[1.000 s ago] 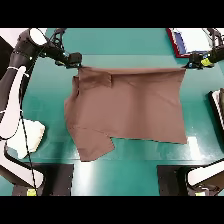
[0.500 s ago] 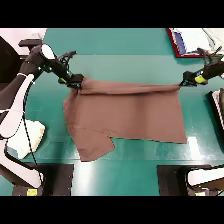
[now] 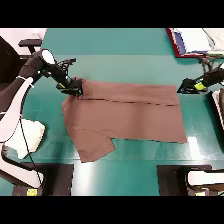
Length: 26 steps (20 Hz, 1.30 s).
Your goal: Fold the shirts.
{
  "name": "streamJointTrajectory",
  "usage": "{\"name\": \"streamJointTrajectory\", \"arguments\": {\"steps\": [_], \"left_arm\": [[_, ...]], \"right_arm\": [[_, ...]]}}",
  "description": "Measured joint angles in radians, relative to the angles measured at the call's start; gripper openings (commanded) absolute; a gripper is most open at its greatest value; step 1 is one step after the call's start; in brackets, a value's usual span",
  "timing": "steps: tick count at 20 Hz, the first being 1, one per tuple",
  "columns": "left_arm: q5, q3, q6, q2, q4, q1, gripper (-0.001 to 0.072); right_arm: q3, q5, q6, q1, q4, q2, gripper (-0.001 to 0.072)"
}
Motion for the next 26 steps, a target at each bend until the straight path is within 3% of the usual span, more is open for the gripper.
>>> {"name": "streamJointTrajectory", "arguments": {"steps": [6, 12, 16, 22, 23, 24, 25, 26], "left_arm": [[0.048, -0.347, -0.063, 0.348, 0.082, 0.000, 0.0501], [0.128, -0.847, -0.164, 0.698, 0.035, 0.000, 0.0501], [0.230, -1.049, -0.172, 0.789, -0.089, -0.001, 0.0501], [0.398, -1.168, -0.137, 0.818, -0.253, 0.000, 0.0498], [0.413, -1.174, -0.133, 0.820, -0.269, 0.000, 0.0418], [0.433, -1.180, -0.127, 0.820, -0.277, -0.001, 0.0099], [0.441, -1.183, -0.123, 0.820, -0.277, -0.001, 0.0024], [0.448, -1.181, -0.114, 0.821, -0.292, 0.000, 0.0026]], "right_arm": [[-0.171, 0.034, 0.000, -0.072, 0.001, 0.275, 0.0387], [-0.334, -0.009, 0.000, -0.066, 0.007, 0.471, 0.0386], [-0.366, -0.025, 0.000, -0.026, 0.009, 0.512, 0.0386], [-0.377, -0.030, 0.000, 0.017, 0.009, 0.526, 0.0386], [-0.377, -0.030, 0.000, 0.019, 0.009, 0.526, 0.0386], [-0.378, -0.028, 0.000, 0.019, 0.009, 0.527, 0.0386], [-0.379, -0.022, 0.000, 0.014, 0.009, 0.528, 0.0386], [-0.382, -0.011, 0.000, 0.001, 0.008, 0.528, 0.0386]]}}
